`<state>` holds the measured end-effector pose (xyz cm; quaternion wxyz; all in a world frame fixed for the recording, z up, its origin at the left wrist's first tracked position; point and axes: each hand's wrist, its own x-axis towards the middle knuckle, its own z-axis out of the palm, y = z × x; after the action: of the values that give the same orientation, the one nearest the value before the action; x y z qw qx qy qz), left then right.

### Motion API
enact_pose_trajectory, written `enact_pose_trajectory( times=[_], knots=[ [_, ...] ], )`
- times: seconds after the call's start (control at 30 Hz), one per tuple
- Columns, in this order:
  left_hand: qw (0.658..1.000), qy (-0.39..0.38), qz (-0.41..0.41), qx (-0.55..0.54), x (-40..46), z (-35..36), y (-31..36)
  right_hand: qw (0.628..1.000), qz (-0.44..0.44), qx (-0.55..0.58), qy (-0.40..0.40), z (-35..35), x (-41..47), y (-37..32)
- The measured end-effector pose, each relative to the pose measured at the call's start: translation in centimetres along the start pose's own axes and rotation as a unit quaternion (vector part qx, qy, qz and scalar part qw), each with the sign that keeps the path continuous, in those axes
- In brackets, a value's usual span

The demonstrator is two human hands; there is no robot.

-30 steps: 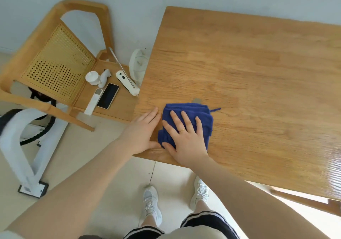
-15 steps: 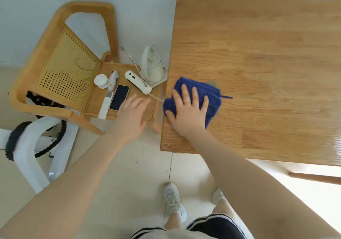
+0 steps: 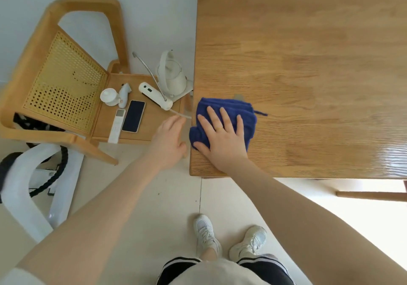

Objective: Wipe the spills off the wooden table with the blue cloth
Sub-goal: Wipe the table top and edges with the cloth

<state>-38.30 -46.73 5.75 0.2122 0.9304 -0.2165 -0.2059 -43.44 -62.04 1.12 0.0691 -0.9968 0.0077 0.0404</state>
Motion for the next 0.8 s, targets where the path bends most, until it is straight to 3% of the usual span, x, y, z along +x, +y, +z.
enact_pose_trajectory(
  times=[0.13,0.2,0.27,0.4,0.5,0.63,0.73,0.8],
  knots=[
    [0.988,-0.121,0.070,0.068,0.7,0.6,1.4,0.993,-0.112,-0.042,0.005,0.8,-6.3,2.2],
    [0.982,-0.130,0.092,0.103,1.3,0.8,2.1,0.986,-0.156,-0.055,-0.006,0.4,-6.1,4.6],
    [0.982,-0.105,0.098,0.123,1.8,1.1,2.9,0.992,-0.119,-0.050,0.003,-0.4,-4.3,6.7],
    [0.983,-0.078,0.061,0.155,2.0,2.5,4.9,0.998,0.066,0.006,-0.014,-2.0,-0.7,10.6],
    [0.975,-0.073,0.030,0.208,2.8,3.1,6.7,0.994,0.103,0.005,0.020,-1.5,-1.5,10.2],
    [0.958,-0.061,0.077,0.268,3.7,2.8,7.7,0.997,0.067,-0.024,0.041,-0.1,-6.9,7.3],
    [0.956,-0.079,0.081,0.271,4.4,2.5,7.6,0.999,-0.017,-0.031,0.031,-0.1,-7.7,8.7],
    [0.954,-0.093,0.079,0.275,4.8,2.5,7.5,0.998,-0.029,-0.028,0.039,-0.4,-6.0,10.5]
  ],
)
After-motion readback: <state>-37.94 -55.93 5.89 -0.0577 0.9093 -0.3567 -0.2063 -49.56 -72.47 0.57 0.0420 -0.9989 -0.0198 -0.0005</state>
